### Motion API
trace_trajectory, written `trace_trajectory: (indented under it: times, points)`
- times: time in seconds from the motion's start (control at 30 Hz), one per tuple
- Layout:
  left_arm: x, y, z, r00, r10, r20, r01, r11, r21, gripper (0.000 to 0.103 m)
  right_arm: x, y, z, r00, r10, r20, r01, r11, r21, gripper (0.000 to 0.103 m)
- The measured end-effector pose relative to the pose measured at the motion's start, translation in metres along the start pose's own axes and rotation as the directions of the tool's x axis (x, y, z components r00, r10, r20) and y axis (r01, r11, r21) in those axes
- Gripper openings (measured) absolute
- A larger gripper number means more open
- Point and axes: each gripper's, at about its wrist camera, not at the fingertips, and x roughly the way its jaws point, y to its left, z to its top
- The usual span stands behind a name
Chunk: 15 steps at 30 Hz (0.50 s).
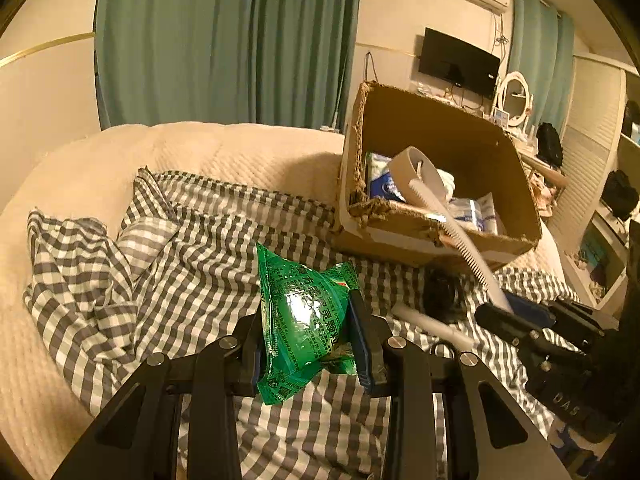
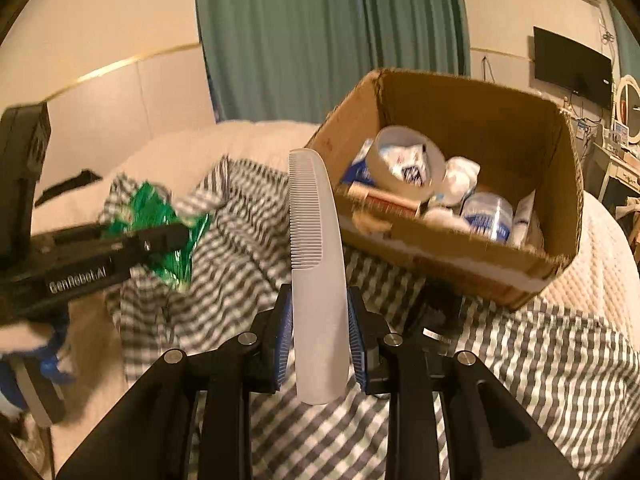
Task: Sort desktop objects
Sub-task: 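Lift and carry the green packet and white comb over the cardboard box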
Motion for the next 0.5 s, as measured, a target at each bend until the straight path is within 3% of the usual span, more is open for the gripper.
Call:
trace_trajectory:
  times: [0.33, 0.5]
  points:
    - [0.019, -0.015, 0.024, 1.0, 0.004, 0.007, -0.004, 1.0, -0.017, 0.035, -0.014, -0.02, 0.037, 0.988, 0.034, 0.148, -0.037, 0.999, 0.016, 0.025]
    - [0.022, -0.026, 0.043, 0.999, -0.011, 0.041, 0.012, 1.0, -0.024, 0.035, -0.022, -0.038, 0.056, 0.982, 0.03, 0.184, -0.031, 0.999, 0.007, 0.025]
